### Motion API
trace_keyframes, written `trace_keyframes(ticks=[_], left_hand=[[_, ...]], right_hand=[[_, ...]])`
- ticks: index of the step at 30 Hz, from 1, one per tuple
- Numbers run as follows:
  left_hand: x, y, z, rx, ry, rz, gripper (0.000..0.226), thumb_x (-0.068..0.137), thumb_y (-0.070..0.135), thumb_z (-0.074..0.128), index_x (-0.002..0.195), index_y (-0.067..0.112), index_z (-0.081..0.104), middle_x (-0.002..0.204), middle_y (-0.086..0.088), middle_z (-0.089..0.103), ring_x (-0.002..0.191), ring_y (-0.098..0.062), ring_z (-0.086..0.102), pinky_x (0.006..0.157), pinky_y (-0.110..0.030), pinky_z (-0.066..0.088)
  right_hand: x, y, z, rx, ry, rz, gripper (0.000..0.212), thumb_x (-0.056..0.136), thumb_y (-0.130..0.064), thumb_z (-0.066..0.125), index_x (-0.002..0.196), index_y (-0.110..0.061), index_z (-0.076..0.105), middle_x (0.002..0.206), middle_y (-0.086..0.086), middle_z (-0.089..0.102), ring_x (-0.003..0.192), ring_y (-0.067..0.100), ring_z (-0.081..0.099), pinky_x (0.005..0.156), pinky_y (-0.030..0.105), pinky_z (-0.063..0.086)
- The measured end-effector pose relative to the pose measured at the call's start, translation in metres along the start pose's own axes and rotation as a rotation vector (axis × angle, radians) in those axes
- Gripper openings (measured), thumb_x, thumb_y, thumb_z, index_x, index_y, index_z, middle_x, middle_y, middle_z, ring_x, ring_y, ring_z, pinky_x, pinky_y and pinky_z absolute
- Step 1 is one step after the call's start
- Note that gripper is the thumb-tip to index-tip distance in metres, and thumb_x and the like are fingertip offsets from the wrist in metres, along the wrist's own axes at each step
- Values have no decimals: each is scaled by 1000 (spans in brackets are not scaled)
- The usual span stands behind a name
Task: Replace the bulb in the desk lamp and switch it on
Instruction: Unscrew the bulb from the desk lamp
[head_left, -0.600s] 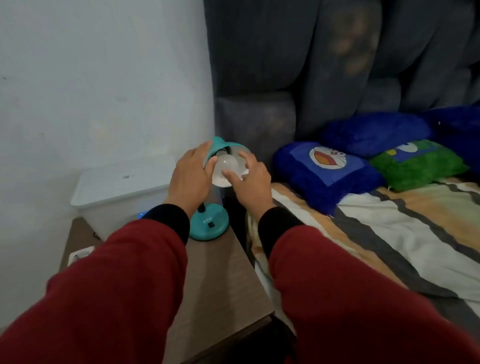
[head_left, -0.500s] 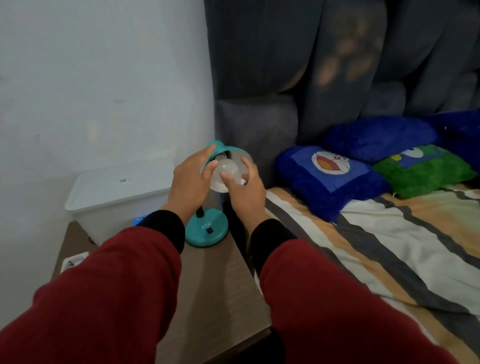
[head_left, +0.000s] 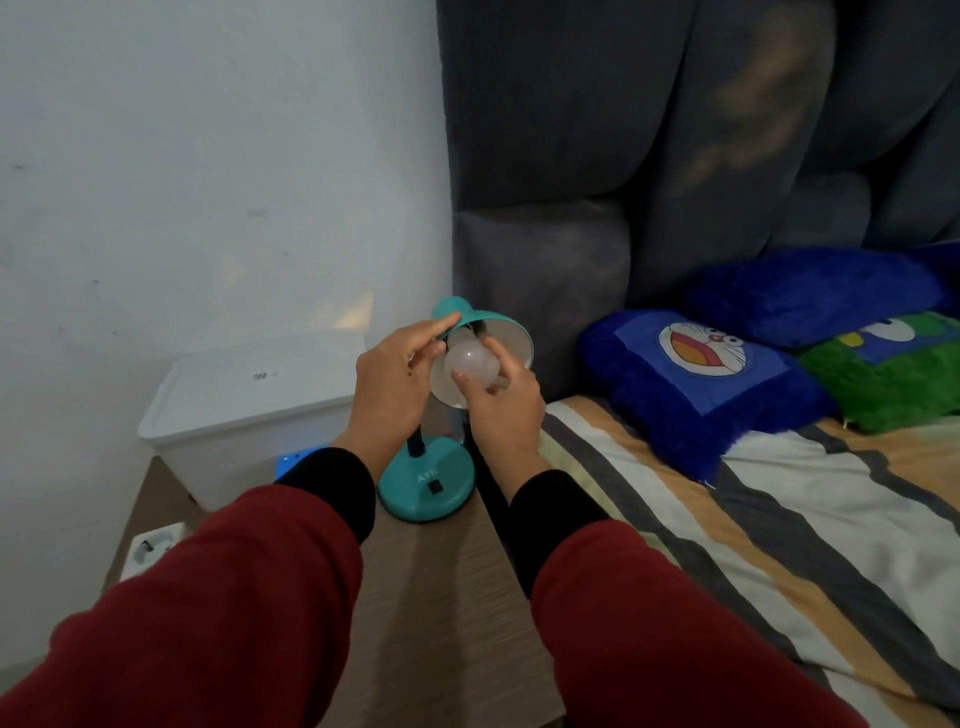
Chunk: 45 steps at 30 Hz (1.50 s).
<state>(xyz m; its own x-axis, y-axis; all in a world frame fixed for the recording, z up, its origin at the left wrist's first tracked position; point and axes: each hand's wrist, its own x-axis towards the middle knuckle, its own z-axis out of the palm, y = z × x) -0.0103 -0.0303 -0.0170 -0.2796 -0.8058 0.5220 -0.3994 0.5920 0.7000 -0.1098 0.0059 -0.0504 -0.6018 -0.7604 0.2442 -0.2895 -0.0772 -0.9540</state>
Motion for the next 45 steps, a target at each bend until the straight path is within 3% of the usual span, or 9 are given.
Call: trace_keyframes(ticks=[5,9,15,21,26,31,37,42,45], left_hand=[[1,0,3,-20,6,-18,33,94,7,51,122,20,63,125,3,63,111,4,49,85,12,30],[1,1,2,-25,4,-25,33,94,8,51,122,21,63,123,5,63,110,4,50,84,12,30],[1,1,2,-46,13,-49,33,94,7,51,122,20,63,123,5,63,110,5,49,82,13,30],[2,1,3,-25,20,-48,33,94,7,52,122,20,63,123,3,64,108,4,50,82,13,30],[2,1,3,-30,20,-59,33,93,6,52,121,19,63,124,2,64,110,4,49,83,13,30],[2,2,4,-23,25,-67,33,94,7,52,121,20,63,125,2,64,109,4,49,82,13,30],[2,3,3,-41,19,-86,33,93,6,52,121,20,63,125,3,63,107,5,49,80,14,29],[2,4,4,-51,17,-100,33,94,7,52,122,21,63,126,4,63,109,6,48,82,14,30],[2,5,3,-49,17,-102,34,93,6,52,121,21,63,125,3,63,108,6,48,81,14,29]], right_hand=[[-4,1,2,-113,20,-121,58,80,-12,71,133,-26,52,129,8,44,120,18,46,100,23,41],[-4,0,12,221,-16,229,83,73,-45,73,143,-25,32,133,9,52,118,22,55,101,40,47],[-2,-4,5,-187,25,-25,64,81,-26,72,138,-22,43,134,9,45,123,22,48,97,22,37],[-3,-5,10,74,-8,226,63,83,-45,66,135,-17,43,128,12,57,117,28,56,100,36,45],[-3,-9,10,-143,58,8,71,78,-19,75,139,-22,40,131,7,38,118,18,45,96,22,36],[-3,-11,14,107,17,313,69,84,-47,63,139,-15,38,134,12,52,121,28,53,102,35,43],[-5,-10,16,-121,75,45,70,79,-20,73,140,-22,39,134,9,38,122,25,46,100,23,35],[-1,-11,16,115,22,313,66,83,-42,66,137,-15,40,131,11,53,121,28,52,93,28,41],[-1,-11,16,-137,76,80,64,78,-21,75,134,-15,45,134,10,44,121,28,47,95,25,37]])
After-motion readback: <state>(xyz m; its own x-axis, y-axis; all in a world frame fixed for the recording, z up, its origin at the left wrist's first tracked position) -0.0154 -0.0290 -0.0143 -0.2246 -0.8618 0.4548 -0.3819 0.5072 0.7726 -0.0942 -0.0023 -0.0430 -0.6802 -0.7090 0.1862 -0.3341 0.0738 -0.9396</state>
